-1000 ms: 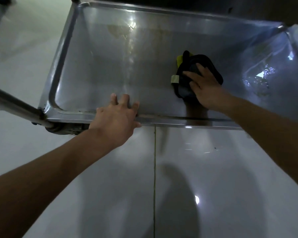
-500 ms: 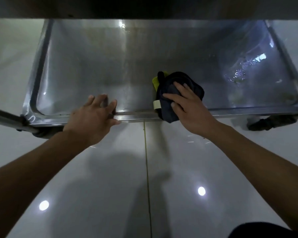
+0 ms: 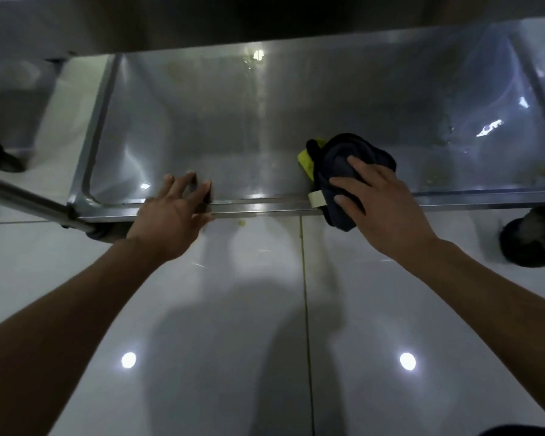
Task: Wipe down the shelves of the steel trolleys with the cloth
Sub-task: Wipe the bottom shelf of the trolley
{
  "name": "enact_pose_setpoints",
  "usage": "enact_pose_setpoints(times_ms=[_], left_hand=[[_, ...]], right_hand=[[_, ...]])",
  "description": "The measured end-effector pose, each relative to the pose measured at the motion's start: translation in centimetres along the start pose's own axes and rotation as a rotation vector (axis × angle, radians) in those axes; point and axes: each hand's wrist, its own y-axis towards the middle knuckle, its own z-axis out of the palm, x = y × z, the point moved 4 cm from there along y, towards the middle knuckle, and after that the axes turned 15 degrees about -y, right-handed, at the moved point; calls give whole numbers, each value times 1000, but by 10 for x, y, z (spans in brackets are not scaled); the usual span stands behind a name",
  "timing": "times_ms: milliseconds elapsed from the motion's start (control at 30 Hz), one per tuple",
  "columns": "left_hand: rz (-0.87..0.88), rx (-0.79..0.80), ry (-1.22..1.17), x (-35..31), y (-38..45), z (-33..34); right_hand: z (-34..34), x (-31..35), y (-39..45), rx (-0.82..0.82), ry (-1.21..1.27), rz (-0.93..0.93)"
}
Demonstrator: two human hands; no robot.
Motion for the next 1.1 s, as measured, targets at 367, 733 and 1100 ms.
enact_pose_setpoints(times_ms=[367, 733, 1100], left_hand=[[203, -119, -186, -148, 17, 28], [109, -203, -92, -173, 20, 52], [179, -218, -14, -234, 28, 77]], right_hand=[[3, 12, 24, 19, -144, -110], [14, -12, 24, 78, 25, 31], [10, -118, -4, -24, 192, 156]])
